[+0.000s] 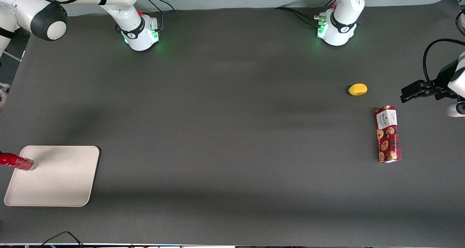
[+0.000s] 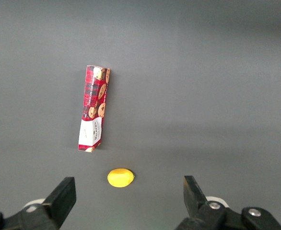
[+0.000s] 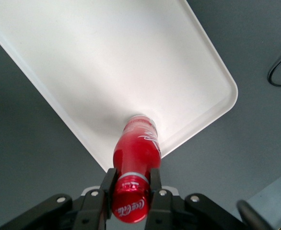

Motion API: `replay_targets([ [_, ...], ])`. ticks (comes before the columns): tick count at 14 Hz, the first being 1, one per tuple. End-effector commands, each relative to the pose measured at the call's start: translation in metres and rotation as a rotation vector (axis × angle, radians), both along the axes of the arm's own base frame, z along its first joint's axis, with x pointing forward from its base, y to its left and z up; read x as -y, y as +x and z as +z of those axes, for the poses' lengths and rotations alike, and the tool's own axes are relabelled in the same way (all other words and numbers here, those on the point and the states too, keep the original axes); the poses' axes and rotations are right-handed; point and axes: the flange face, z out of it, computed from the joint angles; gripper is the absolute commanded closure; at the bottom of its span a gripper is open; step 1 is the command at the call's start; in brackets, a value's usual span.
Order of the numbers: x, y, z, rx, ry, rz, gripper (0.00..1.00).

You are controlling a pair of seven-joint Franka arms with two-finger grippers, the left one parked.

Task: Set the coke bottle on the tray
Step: 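Lower the held bottle onto the white tray's surface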

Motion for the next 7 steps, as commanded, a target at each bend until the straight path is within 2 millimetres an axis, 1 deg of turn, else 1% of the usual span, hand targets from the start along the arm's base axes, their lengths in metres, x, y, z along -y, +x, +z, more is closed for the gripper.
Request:
replay_targets([
  [1, 0.004, 0.007, 0.009, 0.040, 0.001, -0.023, 0.51],
  [2, 0.004, 0.007, 0.008, 0.041, -0.001, -0.031, 0.37],
  [3, 0.004, 0.007, 0.007, 0.041, 0.001, -0.034, 0.20],
  [4, 0.004, 0.006, 0.007, 0.042, 0.003, -0.037, 0.00],
  [6, 0.002, 0.007, 0.010, 0.057, 0.019, -0.041, 0.00],
  [7, 0.002, 0.006, 0.017, 0.057, 0.020, -0.043, 0.00],
])
